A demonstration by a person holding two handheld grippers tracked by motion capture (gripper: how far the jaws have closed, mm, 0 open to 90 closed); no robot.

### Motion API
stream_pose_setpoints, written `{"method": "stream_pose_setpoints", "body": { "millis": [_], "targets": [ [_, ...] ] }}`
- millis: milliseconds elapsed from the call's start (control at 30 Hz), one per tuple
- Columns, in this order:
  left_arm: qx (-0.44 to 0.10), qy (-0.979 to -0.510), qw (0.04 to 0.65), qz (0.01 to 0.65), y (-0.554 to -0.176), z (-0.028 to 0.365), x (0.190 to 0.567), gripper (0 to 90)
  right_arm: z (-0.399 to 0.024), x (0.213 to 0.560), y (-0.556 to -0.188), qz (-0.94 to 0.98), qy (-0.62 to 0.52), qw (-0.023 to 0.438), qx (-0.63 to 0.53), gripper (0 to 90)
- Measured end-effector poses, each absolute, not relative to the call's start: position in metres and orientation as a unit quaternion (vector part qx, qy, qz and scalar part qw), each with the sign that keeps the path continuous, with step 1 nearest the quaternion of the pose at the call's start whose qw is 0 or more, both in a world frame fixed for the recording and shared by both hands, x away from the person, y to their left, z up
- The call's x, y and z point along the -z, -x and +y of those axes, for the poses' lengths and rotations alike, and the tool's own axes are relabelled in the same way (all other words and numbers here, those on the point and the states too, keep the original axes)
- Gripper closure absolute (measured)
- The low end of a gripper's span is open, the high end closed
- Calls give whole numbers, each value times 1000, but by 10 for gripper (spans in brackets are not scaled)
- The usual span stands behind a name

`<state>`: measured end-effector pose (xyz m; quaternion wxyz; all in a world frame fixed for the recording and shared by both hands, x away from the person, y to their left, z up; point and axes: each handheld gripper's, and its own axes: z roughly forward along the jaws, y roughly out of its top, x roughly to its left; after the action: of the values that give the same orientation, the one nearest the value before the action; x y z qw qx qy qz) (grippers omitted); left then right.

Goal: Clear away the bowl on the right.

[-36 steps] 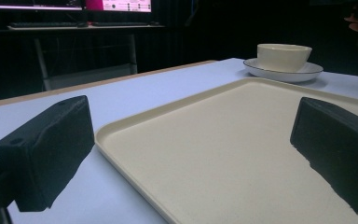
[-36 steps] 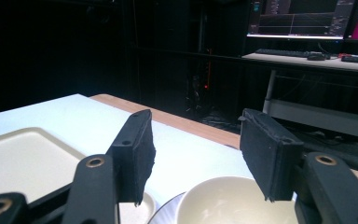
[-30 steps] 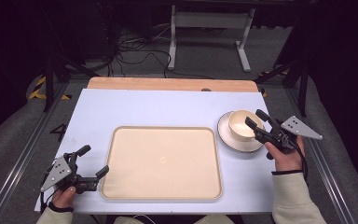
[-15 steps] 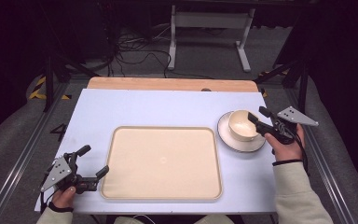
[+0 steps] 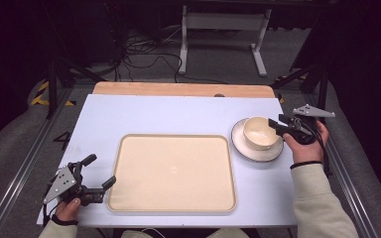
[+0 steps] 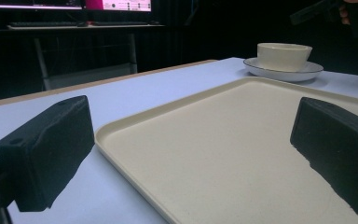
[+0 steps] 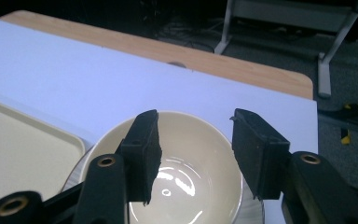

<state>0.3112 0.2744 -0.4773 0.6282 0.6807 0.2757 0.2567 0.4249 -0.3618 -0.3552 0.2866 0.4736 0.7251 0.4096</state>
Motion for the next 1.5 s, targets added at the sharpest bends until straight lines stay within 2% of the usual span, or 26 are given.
{"method": "stream_pose_setpoints", "body": {
  "millis": [33, 133, 400, 600, 767, 900, 1333, 1500],
  "targets": [
    [-257, -681, 628, 276, -311, 274, 477, 2, -362, 355, -428, 733, -482, 284, -387, 560],
    [-257, -681, 628, 276, -311, 274, 477, 3, -363, 356, -432, 736, -491, 282, -371, 588],
    [-256, -681, 628, 276, -311, 274, 477, 2, -367, 363, -450, 743, -537, 231, -326, 612],
    [-257, -681, 628, 275, -311, 274, 477, 2, -369, 369, -459, 742, -560, 211, -303, 693],
    [-257, -681, 628, 275, -311, 274, 477, 2, -369, 367, -463, 742, -564, 227, -282, 648],
    [-257, -681, 628, 275, -311, 274, 477, 2, -371, 372, -468, 740, -577, 217, -270, 647],
    [-257, -681, 628, 275, -311, 274, 477, 2, -374, 391, -485, 739, -615, 148, -231, 670],
    [-257, -681, 628, 275, -311, 274, 477, 2, -374, 394, -489, 737, -627, 121, -219, 733]
  ]
}}
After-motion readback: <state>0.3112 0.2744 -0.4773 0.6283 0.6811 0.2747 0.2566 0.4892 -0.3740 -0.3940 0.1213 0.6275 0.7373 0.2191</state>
